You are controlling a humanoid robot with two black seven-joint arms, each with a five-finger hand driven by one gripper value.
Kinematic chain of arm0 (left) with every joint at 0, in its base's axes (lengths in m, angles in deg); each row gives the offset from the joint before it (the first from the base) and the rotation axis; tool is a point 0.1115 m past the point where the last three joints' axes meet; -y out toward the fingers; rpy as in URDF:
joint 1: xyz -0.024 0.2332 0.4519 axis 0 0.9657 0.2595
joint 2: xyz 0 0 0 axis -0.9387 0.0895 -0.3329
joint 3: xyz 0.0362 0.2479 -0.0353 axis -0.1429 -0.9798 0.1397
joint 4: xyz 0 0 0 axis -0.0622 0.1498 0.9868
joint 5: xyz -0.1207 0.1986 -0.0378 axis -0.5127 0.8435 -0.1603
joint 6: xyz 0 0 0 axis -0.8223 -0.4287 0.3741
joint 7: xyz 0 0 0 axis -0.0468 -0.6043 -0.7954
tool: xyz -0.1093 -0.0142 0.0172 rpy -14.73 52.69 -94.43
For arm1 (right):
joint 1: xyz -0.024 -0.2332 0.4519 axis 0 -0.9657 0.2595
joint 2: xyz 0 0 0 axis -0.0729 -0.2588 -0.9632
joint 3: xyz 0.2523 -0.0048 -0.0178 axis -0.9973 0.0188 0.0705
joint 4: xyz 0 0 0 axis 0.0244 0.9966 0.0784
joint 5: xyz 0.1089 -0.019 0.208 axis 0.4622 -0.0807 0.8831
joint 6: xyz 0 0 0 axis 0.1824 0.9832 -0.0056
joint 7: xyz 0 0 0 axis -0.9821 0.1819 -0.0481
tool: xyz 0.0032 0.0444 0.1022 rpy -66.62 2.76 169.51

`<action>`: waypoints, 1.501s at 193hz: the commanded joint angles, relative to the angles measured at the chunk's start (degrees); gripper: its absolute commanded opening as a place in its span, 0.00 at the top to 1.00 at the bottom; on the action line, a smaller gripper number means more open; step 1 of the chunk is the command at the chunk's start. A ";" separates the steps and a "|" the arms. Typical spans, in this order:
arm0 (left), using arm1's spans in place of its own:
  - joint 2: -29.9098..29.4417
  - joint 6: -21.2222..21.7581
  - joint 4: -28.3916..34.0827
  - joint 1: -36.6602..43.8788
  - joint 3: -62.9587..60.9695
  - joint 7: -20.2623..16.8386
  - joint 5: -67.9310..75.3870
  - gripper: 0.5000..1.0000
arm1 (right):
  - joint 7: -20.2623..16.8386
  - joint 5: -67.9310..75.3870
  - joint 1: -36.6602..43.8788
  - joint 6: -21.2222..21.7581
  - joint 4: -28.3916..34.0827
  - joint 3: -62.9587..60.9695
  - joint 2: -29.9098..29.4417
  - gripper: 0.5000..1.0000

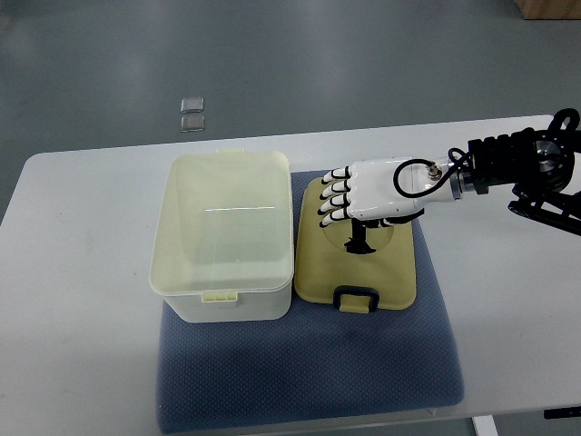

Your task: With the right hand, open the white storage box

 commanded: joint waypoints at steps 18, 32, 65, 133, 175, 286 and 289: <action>0.00 0.00 0.00 0.00 0.00 -0.06 -0.03 0.00 | 0.00 0.75 0.45 -0.09 -0.14 -0.44 0.58 0.15; 0.00 0.00 0.00 0.00 0.00 0.03 -0.03 0.00 | 0.00 1.01 0.88 0.18 -0.14 -3.34 0.85 0.16; 0.00 0.00 0.00 0.00 0.00 0.03 -0.03 0.00 | 0.00 3.65 3.17 9.93 -0.14 -14.59 0.93 0.19; 0.00 0.00 0.00 0.00 0.00 0.03 -0.03 0.00 | 0.00 55.95 -0.26 33.75 -8.22 -39.82 -4.51 0.21; 0.00 0.00 0.00 0.00 0.00 0.03 -0.03 0.00 | -19.18 88.47 -5.53 19.25 -17.36 -45.79 -11.19 0.21; 0.00 0.00 0.00 0.00 0.00 0.03 0.06 0.00 | -25.16 105.96 -14.58 10.55 -27.21 -45.09 -18.93 0.14; 0.00 0.00 0.00 0.00 0.00 0.03 0.06 0.00 | -25.16 105.96 -14.67 10.64 -27.21 -45.09 -19.02 0.14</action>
